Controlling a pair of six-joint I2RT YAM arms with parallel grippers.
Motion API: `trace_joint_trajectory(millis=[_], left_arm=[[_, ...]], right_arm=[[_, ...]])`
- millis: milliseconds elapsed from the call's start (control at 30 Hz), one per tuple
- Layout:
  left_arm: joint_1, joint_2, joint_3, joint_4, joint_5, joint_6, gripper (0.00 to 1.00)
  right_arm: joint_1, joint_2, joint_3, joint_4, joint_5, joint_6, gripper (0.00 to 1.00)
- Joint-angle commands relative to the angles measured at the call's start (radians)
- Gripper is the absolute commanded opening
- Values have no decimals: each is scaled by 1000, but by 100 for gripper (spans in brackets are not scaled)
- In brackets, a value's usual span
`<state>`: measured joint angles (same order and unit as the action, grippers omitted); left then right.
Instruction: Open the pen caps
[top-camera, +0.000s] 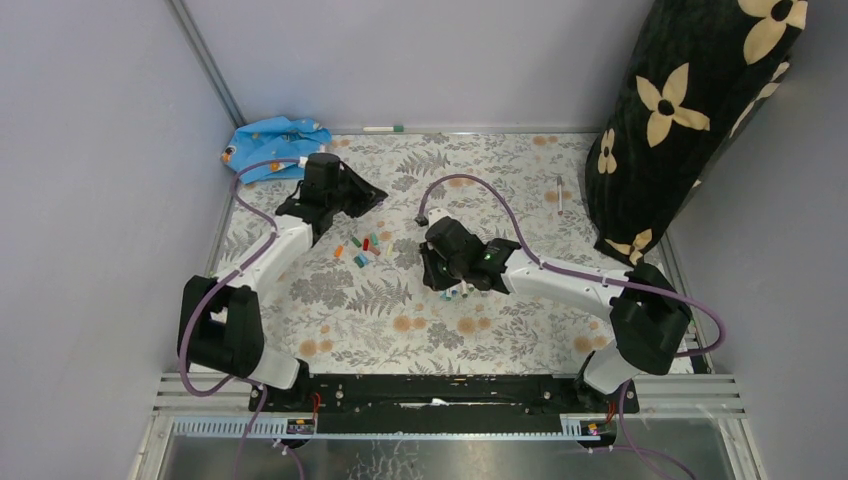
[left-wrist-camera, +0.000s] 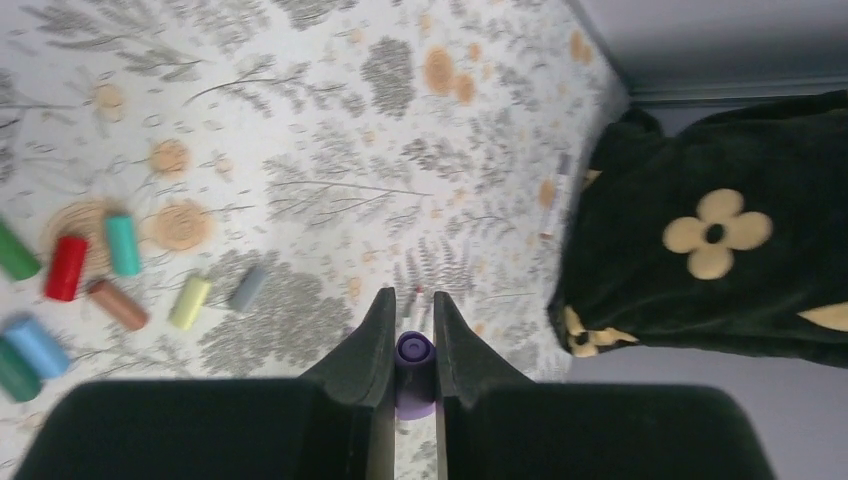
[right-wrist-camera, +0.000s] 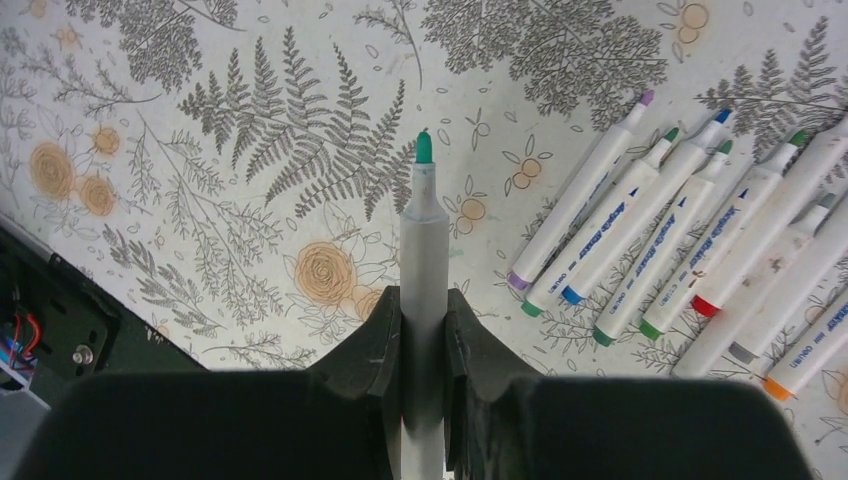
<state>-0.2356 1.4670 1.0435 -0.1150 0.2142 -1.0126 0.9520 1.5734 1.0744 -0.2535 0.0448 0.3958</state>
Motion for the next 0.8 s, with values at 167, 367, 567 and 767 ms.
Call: trace_joint_trajectory(millis=[167, 367, 567, 767], left_arm=[[-32, 49, -176, -149, -169, 136, 0], [-76, 77, -221, -140, -257, 128, 3], [-83, 105, -228, -133, -284, 124, 15], [-84, 108, -241, -116, -300, 111, 31]], right_arm=[[3, 57, 78, -26, 219, 82, 0], [-6, 115, 67, -19, 299, 121, 0], [-43, 139, 38, -7, 314, 139, 0], [-67, 165, 24, 6, 310, 144, 1]])
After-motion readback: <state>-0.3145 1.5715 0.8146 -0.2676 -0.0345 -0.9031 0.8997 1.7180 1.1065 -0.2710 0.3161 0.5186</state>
